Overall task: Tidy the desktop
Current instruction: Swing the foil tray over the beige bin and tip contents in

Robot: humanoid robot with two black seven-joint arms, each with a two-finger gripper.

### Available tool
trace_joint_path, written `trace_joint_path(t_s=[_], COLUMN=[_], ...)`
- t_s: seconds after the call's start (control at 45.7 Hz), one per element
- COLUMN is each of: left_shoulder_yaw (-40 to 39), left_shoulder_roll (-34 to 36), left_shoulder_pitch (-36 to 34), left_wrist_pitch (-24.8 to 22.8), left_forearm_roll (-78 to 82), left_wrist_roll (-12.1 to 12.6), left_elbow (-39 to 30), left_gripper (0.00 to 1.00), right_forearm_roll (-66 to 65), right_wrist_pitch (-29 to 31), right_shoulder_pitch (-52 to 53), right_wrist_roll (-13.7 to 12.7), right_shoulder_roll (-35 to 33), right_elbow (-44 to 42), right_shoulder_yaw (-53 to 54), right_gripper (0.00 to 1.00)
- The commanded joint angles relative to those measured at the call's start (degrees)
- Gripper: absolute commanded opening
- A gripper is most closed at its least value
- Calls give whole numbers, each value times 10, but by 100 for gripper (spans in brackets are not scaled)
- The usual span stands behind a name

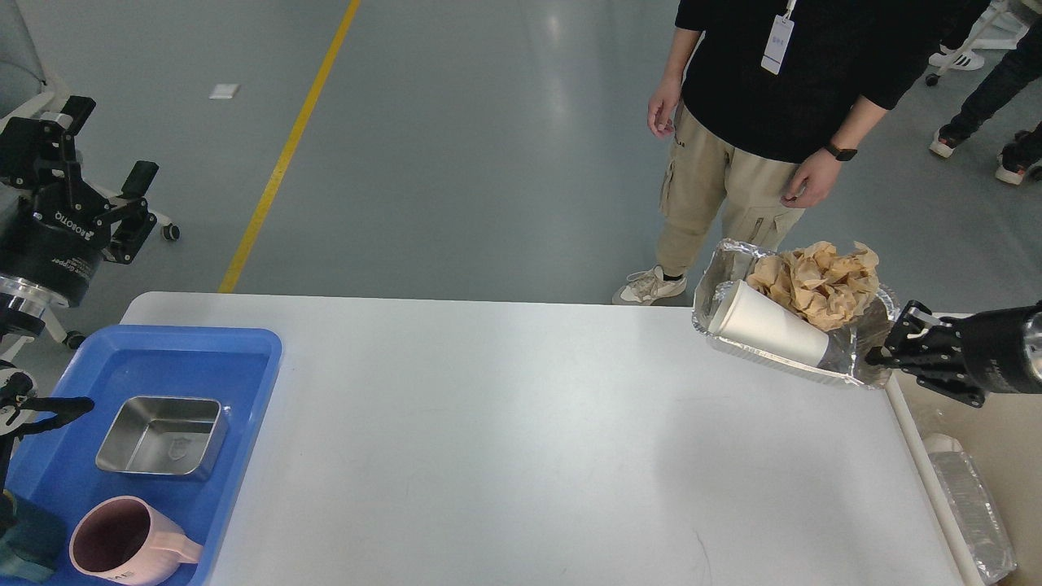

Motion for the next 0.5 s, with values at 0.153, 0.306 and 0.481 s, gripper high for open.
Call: trace_joint_path(t_s=[0.153, 0.306, 0.481], left_shoulder_yaw=[-5, -6, -7], left_shoulder_roll=[-7, -11, -35], left_shoulder_pitch=[29, 56, 90], left_wrist_pitch=[1, 1, 3], left_forearm_roll=[-50, -87, -113], left_wrist_roll=[2, 7, 9], left_elbow=[0, 0, 1], left_gripper=[97, 97, 97], right_forearm_roll=[106, 158, 193], right_wrist_pitch=[-10, -10, -14], right_shoulder_pitch=[-60, -92, -130], right_wrist_roll=[0, 0, 1], right_shoulder_roll=[-28, -31, -34], right_elbow=[-71, -114, -136], right_shoulder_yaw=[0, 0, -1], right_gripper=[0, 0, 0])
